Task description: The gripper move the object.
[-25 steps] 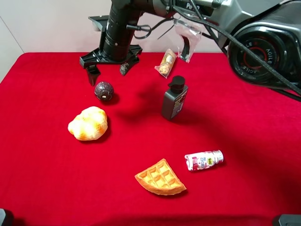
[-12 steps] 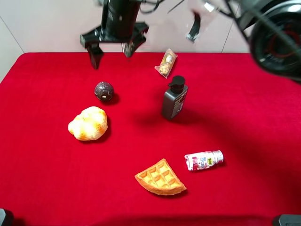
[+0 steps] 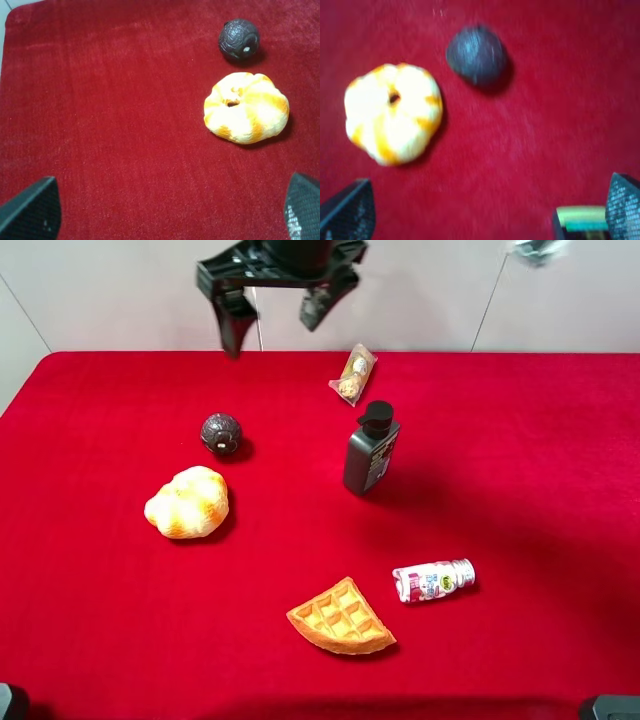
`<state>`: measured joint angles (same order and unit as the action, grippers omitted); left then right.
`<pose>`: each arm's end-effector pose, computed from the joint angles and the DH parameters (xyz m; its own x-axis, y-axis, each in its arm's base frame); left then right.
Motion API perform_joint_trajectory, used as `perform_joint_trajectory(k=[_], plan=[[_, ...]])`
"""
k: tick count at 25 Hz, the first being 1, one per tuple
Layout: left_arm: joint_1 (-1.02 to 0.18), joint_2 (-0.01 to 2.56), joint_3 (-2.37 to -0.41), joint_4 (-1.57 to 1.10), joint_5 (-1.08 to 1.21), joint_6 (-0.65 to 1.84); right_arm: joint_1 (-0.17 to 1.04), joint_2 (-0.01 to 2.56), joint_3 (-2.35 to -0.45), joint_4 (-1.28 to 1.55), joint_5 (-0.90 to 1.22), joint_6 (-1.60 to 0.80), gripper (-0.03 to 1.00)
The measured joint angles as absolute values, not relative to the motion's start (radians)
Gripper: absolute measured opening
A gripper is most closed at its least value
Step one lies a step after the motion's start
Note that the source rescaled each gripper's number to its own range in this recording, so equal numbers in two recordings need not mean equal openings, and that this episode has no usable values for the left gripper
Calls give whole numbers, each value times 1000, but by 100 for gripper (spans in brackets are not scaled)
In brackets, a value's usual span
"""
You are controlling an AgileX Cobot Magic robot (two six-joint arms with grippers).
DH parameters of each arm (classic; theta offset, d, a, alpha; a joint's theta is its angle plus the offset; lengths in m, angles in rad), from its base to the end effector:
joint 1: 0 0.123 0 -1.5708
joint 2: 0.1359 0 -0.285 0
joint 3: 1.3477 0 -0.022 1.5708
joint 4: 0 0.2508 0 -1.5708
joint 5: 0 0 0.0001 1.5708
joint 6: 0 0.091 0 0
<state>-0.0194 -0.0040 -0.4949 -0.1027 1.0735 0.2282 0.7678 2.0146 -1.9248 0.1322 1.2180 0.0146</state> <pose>-0.0058 -0.0081 0.2752 -0.4412 0.1860 -0.8779 0.1805 0.9767 0.1162 0.3074 0.3124 0.2980 -0.7174 -0.6091 -0.3381 -0.6778 0.7224 0.1368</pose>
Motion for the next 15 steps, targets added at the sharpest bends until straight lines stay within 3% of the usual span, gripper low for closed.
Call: perform_joint_trajectory(k=[15], plan=[[-19, -4, -495, -103, 1073, 228, 768, 1494, -1307, 111, 1219, 15, 99]])
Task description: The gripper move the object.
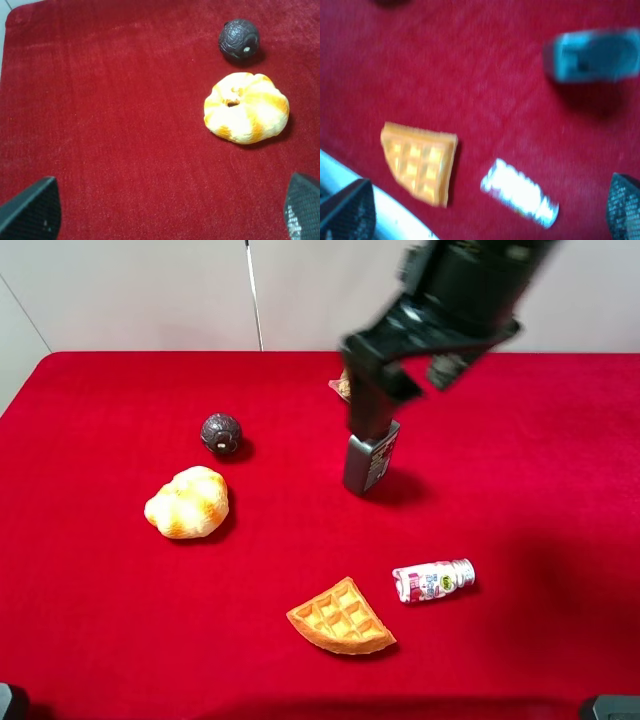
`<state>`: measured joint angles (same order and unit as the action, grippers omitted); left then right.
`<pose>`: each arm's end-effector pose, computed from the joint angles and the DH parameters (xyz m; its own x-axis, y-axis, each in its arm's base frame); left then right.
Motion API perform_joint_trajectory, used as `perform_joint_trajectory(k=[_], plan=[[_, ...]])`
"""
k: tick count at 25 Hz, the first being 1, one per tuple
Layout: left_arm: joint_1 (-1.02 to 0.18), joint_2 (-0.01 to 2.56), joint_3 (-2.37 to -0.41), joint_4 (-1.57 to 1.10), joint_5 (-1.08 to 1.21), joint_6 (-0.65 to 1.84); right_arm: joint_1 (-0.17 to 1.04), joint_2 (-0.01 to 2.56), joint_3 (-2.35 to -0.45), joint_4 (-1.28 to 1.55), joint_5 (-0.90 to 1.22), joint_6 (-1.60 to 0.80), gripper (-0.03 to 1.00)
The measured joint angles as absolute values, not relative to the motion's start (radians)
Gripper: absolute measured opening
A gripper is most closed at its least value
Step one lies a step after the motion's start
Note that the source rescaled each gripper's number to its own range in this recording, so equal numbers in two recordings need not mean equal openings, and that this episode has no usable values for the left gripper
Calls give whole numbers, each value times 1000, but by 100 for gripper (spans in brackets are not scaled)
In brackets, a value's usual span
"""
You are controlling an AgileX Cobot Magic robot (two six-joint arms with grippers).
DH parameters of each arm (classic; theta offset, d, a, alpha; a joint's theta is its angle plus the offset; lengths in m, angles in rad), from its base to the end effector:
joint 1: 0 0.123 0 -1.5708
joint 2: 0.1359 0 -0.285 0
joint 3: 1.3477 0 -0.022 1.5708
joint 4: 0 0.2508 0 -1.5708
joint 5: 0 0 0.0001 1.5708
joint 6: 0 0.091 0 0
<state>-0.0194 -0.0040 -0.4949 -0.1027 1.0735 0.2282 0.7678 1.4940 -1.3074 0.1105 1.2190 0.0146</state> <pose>-0.0058 -0.0081 0.2752 -0.4412 0.1860 -0.8779 0.1805 0.9767 0.1162 0.2030 0.2091 0.3169 -0.7328 -0.6344 -0.2460 -0.6718 0.7320 0.1133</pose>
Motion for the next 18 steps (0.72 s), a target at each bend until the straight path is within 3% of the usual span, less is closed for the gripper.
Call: perform_joint_trajectory(k=[9, 18], plan=[[-19, -4, -495, -103, 1073, 228, 768, 1113, -1015, 110, 1220, 18, 99], [-19, -4, -495, -103, 1073, 228, 768, 730, -874, 101, 1223, 19, 99]])
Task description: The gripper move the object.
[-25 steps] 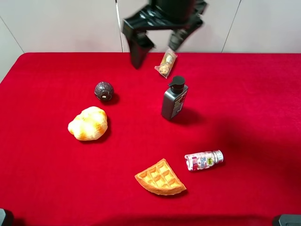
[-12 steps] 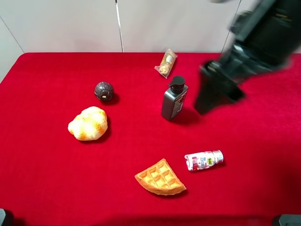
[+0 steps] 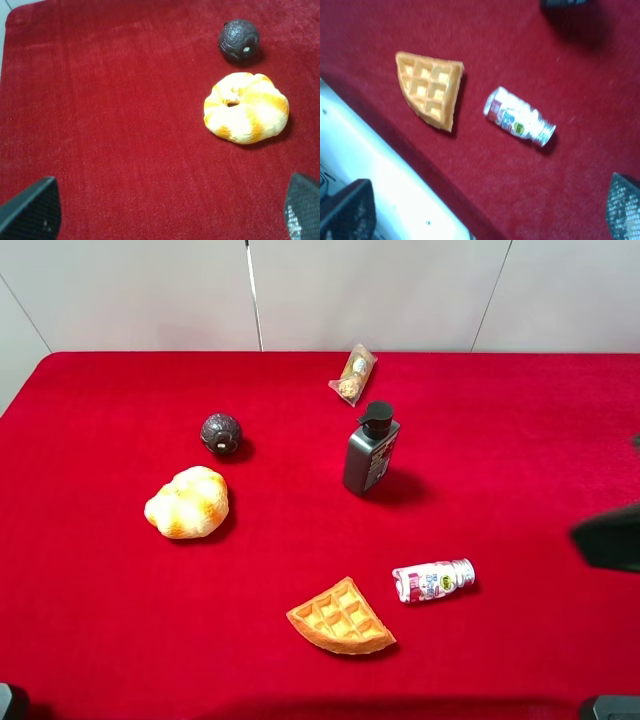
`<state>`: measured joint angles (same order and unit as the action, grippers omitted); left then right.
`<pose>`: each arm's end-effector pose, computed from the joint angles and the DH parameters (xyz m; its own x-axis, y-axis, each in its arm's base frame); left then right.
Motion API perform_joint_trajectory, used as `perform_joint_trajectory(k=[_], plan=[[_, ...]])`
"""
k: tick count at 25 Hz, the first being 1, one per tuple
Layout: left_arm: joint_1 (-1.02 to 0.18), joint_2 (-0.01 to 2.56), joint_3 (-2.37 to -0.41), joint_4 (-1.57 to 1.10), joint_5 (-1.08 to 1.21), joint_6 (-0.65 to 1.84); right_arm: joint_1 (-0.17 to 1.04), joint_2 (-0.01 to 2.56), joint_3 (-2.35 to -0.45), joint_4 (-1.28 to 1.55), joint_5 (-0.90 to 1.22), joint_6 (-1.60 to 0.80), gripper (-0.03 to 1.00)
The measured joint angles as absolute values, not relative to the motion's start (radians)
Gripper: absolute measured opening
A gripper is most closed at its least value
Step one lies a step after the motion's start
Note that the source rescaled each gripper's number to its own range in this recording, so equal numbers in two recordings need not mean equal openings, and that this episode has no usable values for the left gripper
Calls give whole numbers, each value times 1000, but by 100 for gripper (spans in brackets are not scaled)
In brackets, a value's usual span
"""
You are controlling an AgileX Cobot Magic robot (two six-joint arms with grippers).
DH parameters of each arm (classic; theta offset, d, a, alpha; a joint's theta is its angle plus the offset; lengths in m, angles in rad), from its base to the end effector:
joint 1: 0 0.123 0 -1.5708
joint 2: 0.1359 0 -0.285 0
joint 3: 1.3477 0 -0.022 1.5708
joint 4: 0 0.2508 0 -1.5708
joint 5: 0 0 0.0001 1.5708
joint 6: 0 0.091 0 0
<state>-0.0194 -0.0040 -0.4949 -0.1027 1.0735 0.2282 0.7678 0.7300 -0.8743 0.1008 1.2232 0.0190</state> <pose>-0.0058 -0.0081 0.2752 -0.4412 0.1860 -0.8779 0.1805 0.9767 0.1162 0.0688 0.0784 0.3432 -0.6396 -0.5435 -0.5436 -0.6956 0.7102 0.1083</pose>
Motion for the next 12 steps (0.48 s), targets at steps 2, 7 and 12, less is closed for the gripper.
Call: perform_joint_trajectory(k=[2, 7, 12], plan=[[-19, -4, -495, -103, 1073, 228, 768, 664, -866, 89, 1224, 21, 99], [-19, -4, -495, -103, 1073, 228, 768, 550, -846, 61, 1224, 21, 99], [-19, -4, -495, -103, 1073, 228, 667, 431, -777, 35, 1224, 21, 99]])
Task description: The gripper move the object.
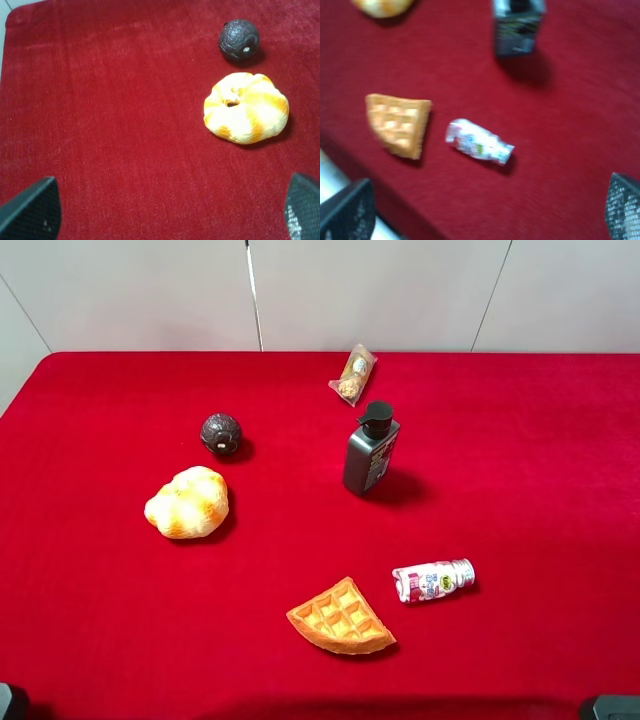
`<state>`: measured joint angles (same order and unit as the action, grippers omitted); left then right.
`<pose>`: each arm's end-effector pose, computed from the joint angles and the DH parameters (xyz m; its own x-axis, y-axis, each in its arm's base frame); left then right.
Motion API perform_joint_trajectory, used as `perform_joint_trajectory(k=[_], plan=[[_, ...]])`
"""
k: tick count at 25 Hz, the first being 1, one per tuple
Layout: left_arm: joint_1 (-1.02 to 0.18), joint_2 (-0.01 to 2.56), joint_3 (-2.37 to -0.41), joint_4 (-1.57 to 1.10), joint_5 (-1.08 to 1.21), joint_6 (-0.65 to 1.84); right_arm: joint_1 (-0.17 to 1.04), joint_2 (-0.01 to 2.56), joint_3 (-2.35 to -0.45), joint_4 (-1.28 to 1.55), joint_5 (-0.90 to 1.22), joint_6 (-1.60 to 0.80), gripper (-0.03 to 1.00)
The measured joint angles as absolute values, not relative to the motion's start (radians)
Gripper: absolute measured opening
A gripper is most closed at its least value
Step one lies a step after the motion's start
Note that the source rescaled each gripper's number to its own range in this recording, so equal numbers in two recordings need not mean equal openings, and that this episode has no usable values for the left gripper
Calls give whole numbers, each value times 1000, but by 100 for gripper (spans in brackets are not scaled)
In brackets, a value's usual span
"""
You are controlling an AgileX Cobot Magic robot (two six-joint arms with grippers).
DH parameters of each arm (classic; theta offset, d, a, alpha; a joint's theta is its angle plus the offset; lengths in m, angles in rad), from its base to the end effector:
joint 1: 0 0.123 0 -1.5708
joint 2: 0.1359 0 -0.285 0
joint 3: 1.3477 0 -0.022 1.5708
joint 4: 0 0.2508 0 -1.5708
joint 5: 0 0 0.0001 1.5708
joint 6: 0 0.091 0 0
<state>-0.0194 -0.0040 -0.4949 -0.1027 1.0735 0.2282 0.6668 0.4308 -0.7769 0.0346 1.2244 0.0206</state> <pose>-0.0058 -0.0081 0.2752 -0.4412 0.1860 -0.8779 0.1805 0.9767 0.1162 0.0310 0.0282 0.3365 -0.5790 -0.4146 -0.7021 -0.6177 0.7851 0.0459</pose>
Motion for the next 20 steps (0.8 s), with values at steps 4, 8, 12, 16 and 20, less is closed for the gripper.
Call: perform_joint_trajectory(k=[4, 8, 12, 16, 20], plan=[[-19, -4, -495, -103, 1073, 228, 509, 344, -704, 20, 1211, 21, 99], [-19, -4, -495, -103, 1073, 228, 370, 251, -648, 19, 1148, 21, 99], [-19, -4, -495, -103, 1073, 228, 252, 165, -606, 19, 1085, 21, 99], [-19, -4, -495, -103, 1073, 228, 147, 79, -566, 9, 1061, 18, 99], [-19, -4, -495, -103, 1073, 228, 94, 27, -526, 0, 1060, 18, 99]])
